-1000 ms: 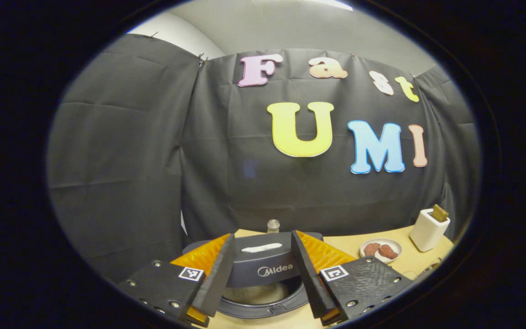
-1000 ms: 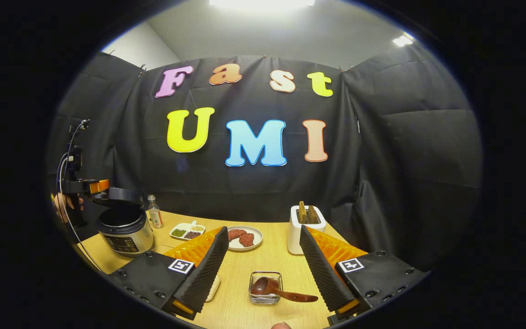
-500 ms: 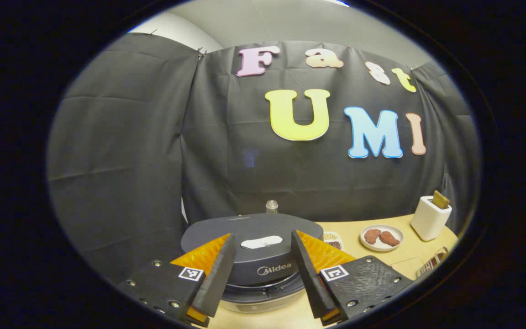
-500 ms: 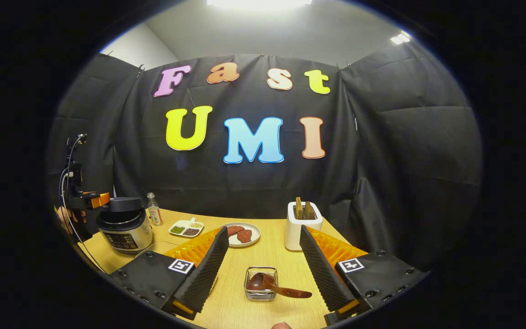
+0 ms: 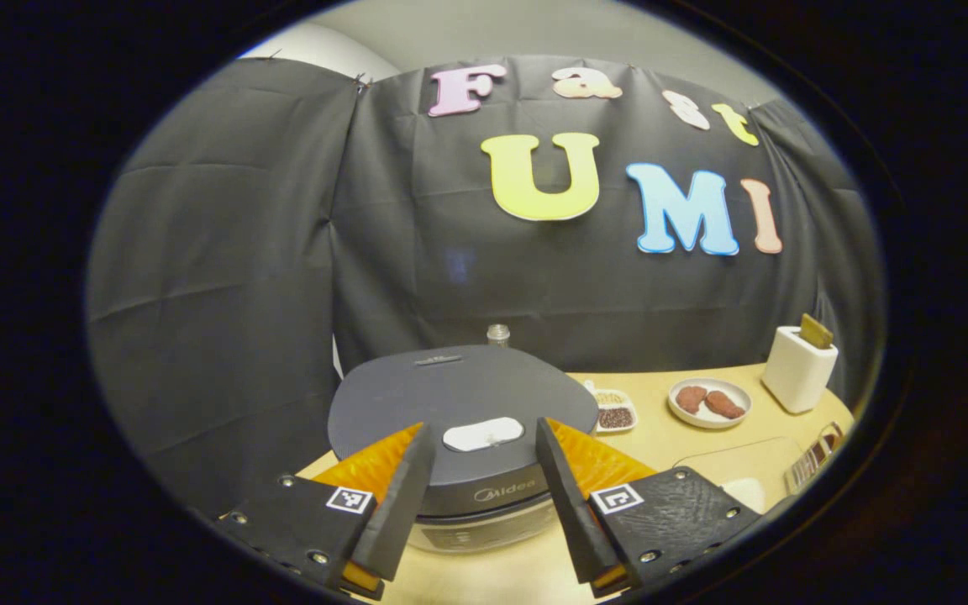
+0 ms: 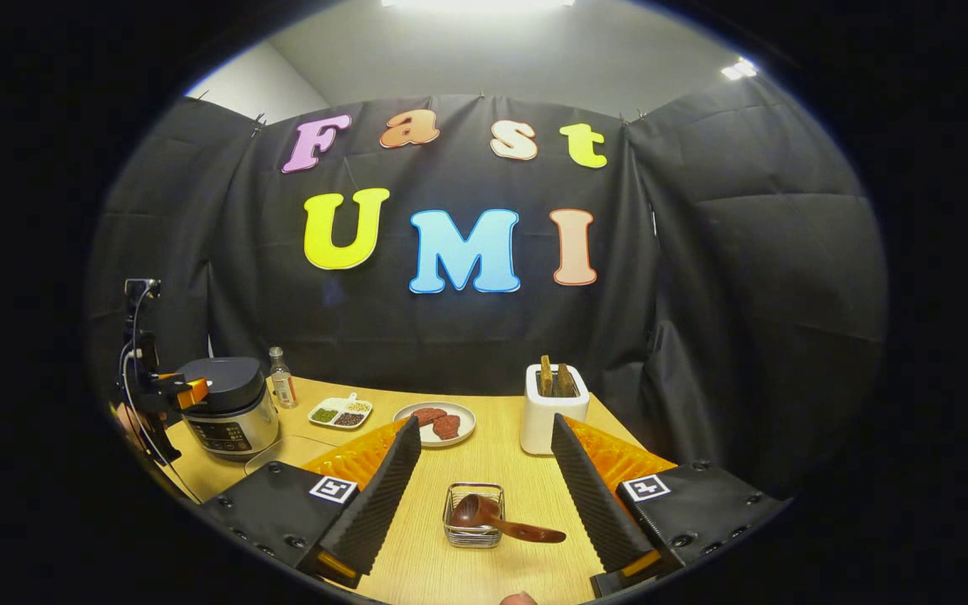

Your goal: Close the left gripper, press the button to open the rice cooker; take a wooden spoon from the chopstick holder with the right hand, scoop a spoonful of rice and pour it into the rice cooker, then put the wooden spoon back into the chopstick holder.

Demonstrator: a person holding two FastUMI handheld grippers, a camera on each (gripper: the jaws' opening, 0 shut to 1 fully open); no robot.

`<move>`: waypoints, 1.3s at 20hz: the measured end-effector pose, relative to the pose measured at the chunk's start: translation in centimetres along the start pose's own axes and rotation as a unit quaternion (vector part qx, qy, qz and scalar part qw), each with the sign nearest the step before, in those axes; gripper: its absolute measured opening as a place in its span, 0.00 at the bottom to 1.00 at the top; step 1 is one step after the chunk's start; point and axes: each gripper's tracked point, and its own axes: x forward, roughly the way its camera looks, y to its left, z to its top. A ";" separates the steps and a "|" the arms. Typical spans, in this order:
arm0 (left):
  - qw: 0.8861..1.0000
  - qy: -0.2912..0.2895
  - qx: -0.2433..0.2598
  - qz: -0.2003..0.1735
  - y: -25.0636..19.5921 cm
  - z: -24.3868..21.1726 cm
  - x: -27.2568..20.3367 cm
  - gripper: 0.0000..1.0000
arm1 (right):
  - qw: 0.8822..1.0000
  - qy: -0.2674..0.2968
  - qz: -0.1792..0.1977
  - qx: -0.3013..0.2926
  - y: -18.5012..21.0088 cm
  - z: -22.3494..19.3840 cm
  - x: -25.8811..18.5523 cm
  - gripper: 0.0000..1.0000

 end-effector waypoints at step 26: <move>0.991 -0.132 -0.016 -0.028 -5.0 14.6 -14.8 0.81 | 0.997 -0.065 0.050 0.013 -1.3 4.1 -4.4 0.98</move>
